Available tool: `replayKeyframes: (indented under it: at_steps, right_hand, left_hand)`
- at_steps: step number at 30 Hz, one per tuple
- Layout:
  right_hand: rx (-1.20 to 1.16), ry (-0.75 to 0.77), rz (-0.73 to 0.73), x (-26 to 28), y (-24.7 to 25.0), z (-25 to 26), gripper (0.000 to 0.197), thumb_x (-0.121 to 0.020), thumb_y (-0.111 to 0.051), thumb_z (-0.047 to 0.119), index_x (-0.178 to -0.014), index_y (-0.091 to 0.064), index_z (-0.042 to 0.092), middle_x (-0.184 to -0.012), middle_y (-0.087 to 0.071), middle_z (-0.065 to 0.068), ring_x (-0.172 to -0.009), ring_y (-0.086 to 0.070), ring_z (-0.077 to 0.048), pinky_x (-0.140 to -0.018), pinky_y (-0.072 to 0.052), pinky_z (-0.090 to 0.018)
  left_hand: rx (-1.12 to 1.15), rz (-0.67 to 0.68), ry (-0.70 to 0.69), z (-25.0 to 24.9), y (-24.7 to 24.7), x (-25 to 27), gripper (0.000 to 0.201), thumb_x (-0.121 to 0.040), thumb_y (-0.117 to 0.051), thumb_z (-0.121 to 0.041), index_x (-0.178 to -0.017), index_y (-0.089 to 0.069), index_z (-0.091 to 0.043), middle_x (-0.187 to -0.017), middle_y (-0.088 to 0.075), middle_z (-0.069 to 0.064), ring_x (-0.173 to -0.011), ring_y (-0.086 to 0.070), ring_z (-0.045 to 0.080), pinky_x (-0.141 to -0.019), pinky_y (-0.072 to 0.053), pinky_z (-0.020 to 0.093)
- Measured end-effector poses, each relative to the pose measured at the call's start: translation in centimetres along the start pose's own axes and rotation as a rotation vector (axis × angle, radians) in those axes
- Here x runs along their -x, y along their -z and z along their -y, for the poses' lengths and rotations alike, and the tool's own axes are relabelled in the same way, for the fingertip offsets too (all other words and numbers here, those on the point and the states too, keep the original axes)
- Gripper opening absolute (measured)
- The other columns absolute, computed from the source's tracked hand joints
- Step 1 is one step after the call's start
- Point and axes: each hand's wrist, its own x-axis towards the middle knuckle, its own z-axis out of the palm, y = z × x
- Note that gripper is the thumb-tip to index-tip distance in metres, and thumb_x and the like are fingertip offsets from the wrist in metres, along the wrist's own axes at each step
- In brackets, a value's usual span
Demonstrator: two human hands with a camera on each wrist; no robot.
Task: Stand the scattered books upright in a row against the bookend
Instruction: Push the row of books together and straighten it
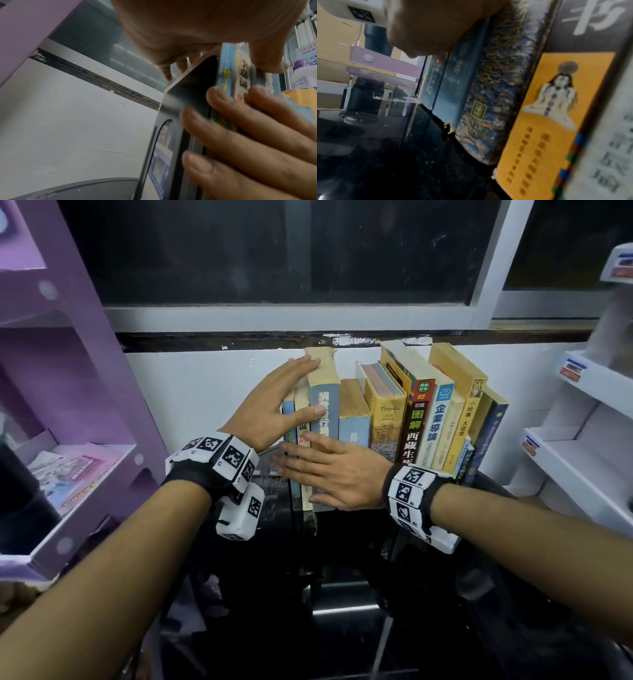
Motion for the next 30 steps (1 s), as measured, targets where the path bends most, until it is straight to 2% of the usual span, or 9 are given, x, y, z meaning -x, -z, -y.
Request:
replayKeyframes:
  at_steps: [3,10,16,20,30]
  right_hand:
    - [0.018,0.007,-0.015,-0.1,-0.2,-0.2,0.065,-0.101,-0.027,0.046,-0.152,-0.019,0.007,-0.16,-0.02,-0.011,-0.149,-0.013,-0.025,-0.121,-0.003,-0.046]
    - [0.043,0.008,-0.001,-0.2,-0.3,-0.3,0.065,-0.101,-0.029,0.045,-0.153,-0.02,0.007,-0.161,-0.016,-0.01,-0.15,-0.01,-0.025,-0.121,0.003,-0.047]
    - [0.029,0.004,0.016,-0.2,-0.2,-0.3,0.065,-0.101,-0.03,0.043,-0.153,-0.018,0.007,-0.161,-0.014,-0.01,-0.15,-0.008,-0.025,-0.121,0.001,-0.047]
    - [0.031,0.007,0.03,-0.3,0.0,-0.2,0.065,-0.101,-0.029,0.043,-0.154,-0.017,0.007,-0.162,-0.012,-0.01,-0.15,-0.007,-0.026,-0.121,0.002,-0.047]
    - [-0.057,0.021,0.056,0.0,1.5,-0.3,0.064,-0.1,-0.03,0.041,-0.154,-0.018,0.009,-0.162,-0.014,-0.01,-0.15,-0.007,-0.027,-0.121,-0.002,-0.048]
  left_hand:
    - [0.026,-0.028,-0.027,0.2,-0.2,-0.1,0.066,-0.089,-0.062,-0.044,-0.147,-0.035,-0.027,-0.154,-0.033,-0.007,-0.141,-0.03,0.007,-0.117,-0.027,0.033]
    - [-0.023,-0.024,-0.07,0.6,-0.2,-0.3,0.066,-0.091,-0.058,-0.043,-0.148,-0.033,-0.024,-0.155,-0.032,-0.003,-0.141,-0.03,0.008,-0.116,-0.028,0.031]
    - [-0.057,0.0,-0.084,0.9,-0.1,-0.5,0.07,-0.089,-0.053,-0.052,-0.149,-0.03,-0.024,-0.155,-0.031,-0.002,-0.142,-0.029,0.009,-0.116,-0.027,0.032]
    - [-0.095,0.041,-0.093,1.1,0.4,-0.5,0.07,-0.09,-0.053,-0.051,-0.149,-0.028,-0.024,-0.156,-0.03,-0.002,-0.142,-0.029,0.011,-0.116,-0.029,0.036]
    - [-0.121,0.027,-0.04,0.0,0.9,-0.5,0.076,-0.08,-0.049,-0.065,-0.143,-0.037,-0.024,-0.15,-0.037,-0.004,-0.136,-0.036,0.012,-0.113,-0.032,0.036]
